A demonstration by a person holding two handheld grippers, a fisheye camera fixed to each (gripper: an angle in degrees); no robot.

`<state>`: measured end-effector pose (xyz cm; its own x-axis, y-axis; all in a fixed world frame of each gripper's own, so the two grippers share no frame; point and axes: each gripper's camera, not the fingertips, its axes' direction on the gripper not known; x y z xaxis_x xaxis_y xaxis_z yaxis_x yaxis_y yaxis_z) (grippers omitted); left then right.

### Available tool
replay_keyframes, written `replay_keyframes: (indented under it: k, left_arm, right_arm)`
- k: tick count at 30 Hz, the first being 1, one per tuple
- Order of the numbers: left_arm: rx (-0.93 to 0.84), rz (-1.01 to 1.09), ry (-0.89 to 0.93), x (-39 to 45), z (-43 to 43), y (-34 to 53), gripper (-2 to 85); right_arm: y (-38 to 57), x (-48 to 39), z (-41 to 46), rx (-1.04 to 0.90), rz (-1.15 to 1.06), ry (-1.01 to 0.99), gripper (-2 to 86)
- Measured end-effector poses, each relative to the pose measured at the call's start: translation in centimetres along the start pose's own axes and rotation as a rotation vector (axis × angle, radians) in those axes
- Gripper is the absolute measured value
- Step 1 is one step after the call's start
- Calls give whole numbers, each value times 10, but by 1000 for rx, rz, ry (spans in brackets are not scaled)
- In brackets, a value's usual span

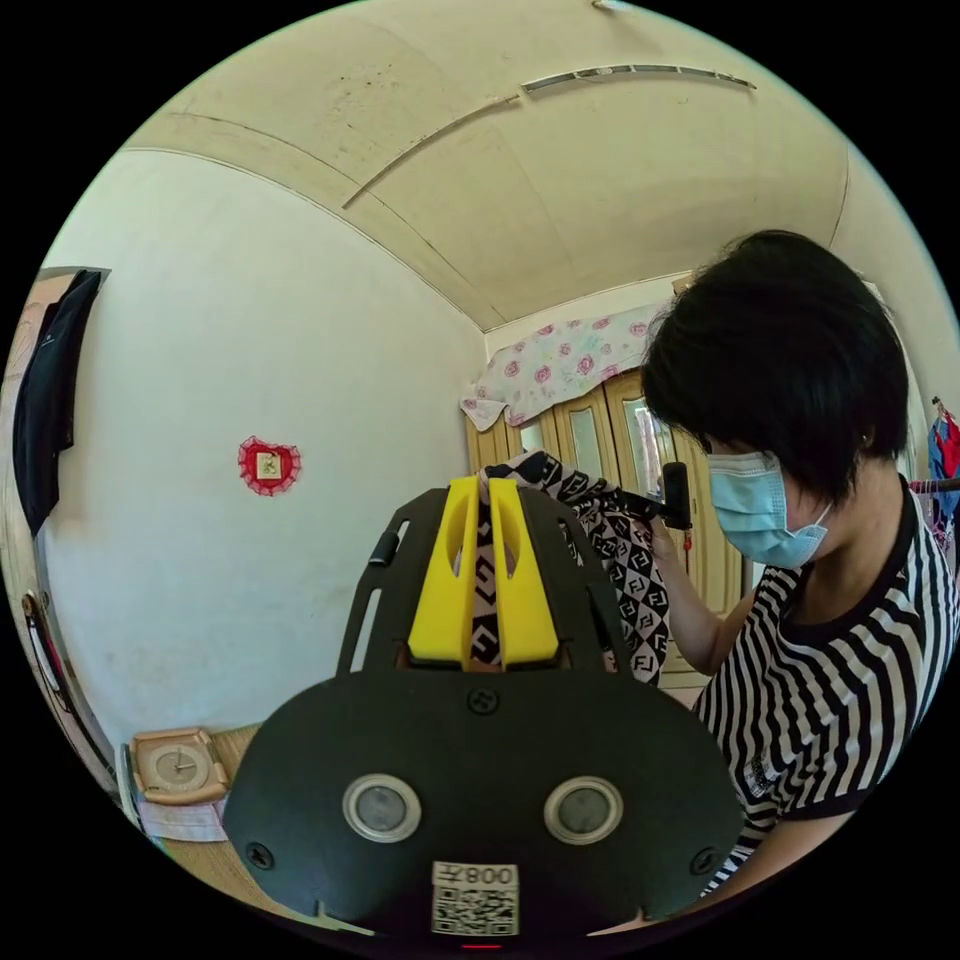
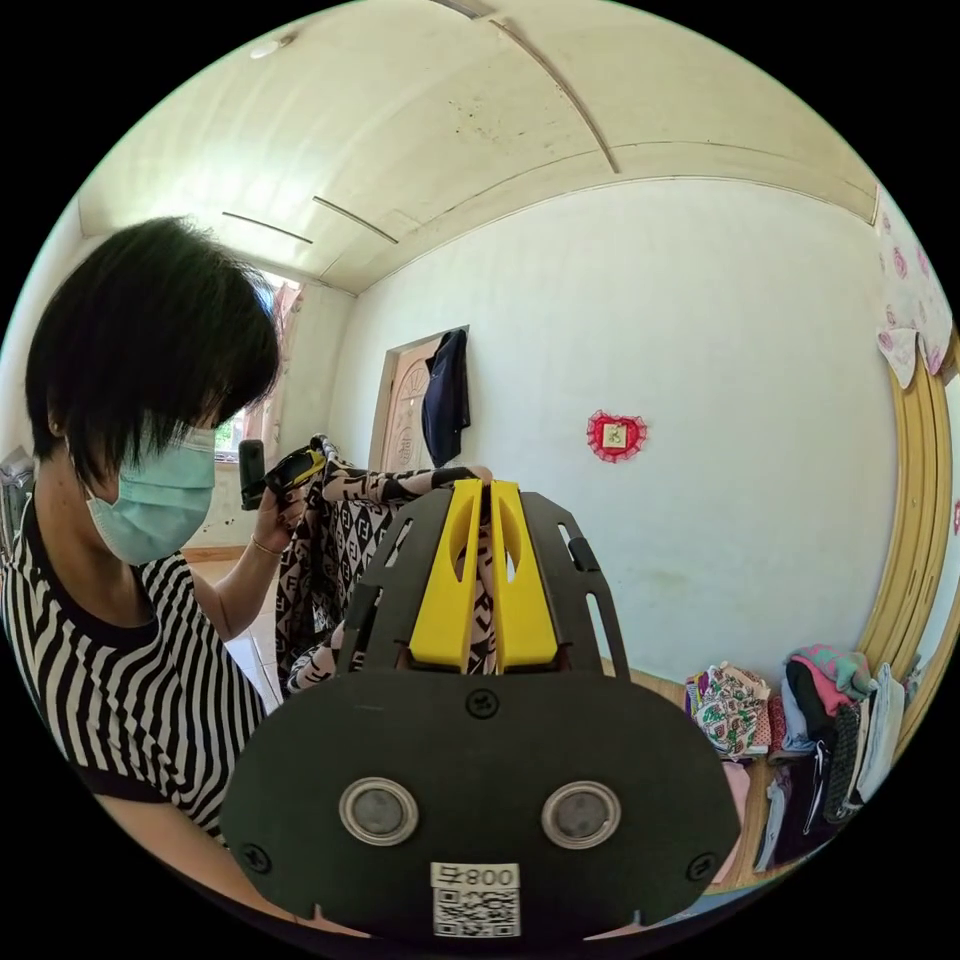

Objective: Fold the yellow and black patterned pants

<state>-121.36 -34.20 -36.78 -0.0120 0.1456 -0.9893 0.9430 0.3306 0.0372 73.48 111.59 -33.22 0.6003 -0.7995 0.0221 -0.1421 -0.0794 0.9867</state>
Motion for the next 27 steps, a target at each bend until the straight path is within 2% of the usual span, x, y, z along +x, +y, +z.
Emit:
replay_keyframes:
  k: [6,12,15,16,19,21,23,25,27]
  left_arm:
    - [-81,-71,-62,-105,56,20,23]
    - [-290,-275,-188,-279,173,70,28]
    - [-479,-394,-302,-379,243,127,39]
    - [-549,-504,-341,-417,263,160,44]
    - [-640,-694,-309,-483,280,249,59]
    - [-721,-754,-264,-502,280,307,65]
    - [-932,-825,-232,-511,272,391,72]
    - [-1061,-901,-173,-509,261,448,77]
    - [-1116,-998,-130,-506,248,488,82]
  right_arm:
    - [-11,86,96,-78,49,22,15]
    - [-13,234,273,-322,202,67,27]
    - [10,326,391,-539,314,149,40]
    - [30,359,434,-648,365,173,46]
    - [98,426,512,-850,485,286,43]
    - [144,452,538,-899,553,232,45]
    - [201,467,562,-946,584,150,50]
    - [243,470,582,-1001,620,74,55]
    - [280,469,605,-1076,653,-16,66]
